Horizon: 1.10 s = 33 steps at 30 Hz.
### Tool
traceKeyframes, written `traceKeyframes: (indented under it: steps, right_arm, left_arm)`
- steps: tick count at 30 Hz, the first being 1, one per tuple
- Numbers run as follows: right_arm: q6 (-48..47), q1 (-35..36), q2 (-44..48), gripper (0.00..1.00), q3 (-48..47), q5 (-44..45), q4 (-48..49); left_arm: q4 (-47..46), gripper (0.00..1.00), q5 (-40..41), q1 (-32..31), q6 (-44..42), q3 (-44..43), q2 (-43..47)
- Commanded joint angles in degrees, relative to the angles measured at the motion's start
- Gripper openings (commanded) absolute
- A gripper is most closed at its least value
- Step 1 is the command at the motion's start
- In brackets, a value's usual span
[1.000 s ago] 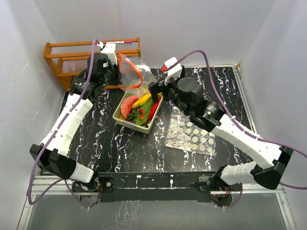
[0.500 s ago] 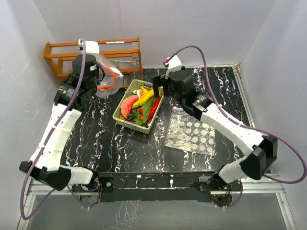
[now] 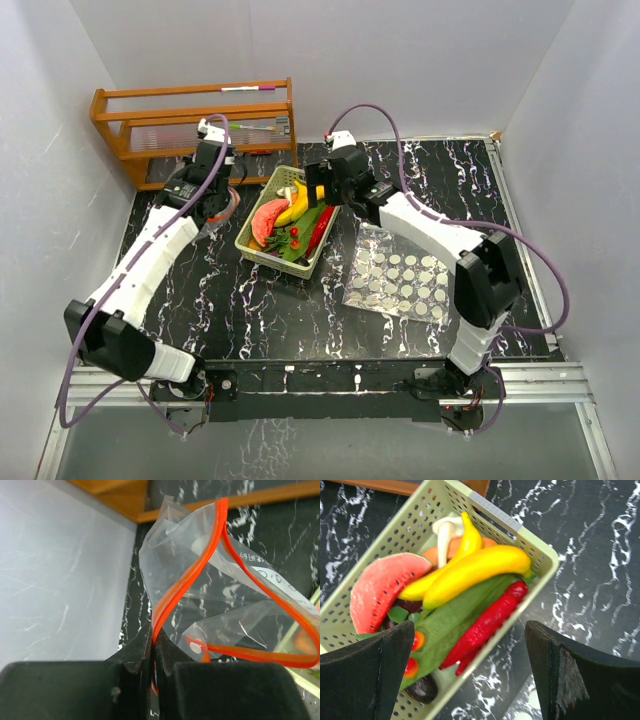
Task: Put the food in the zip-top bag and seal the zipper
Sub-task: Pick up the zipper food storage bag at the center of the board, then move the bin to the center of the board.
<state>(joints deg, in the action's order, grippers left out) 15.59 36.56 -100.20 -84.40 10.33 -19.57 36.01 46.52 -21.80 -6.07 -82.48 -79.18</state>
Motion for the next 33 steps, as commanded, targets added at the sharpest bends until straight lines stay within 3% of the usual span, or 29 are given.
traceKeyframes:
  steps: [1,12,25,29,33]
  right_arm:
    - [7.09,0.12,-3.85,0.96,-7.09,-3.56,2.28]
    - [17.45,0.24,-11.39,0.95,-9.60,-4.41,1.03]
    - [23.85,-0.26,-21.24,0.94,-13.58,-4.50,4.74]
    - [25.12,-0.26,-21.29,0.84,-12.34,-2.23,7.23]
    - [23.76,-0.27,-20.38,0.62,-10.37,0.05,7.65]
  left_arm:
    - [-3.18,0.00,-3.79,0.81,2.07,1.56,0.08]
    - [-5.48,0.00,-11.07,1.14,4.48,4.70,-1.34]
    - [-6.14,0.00,-13.79,1.13,5.25,6.64,-0.29]
    - [-5.87,0.00,-14.41,1.15,5.58,7.34,0.49]
    - [-5.88,0.00,-14.53,1.15,5.55,7.83,0.54]
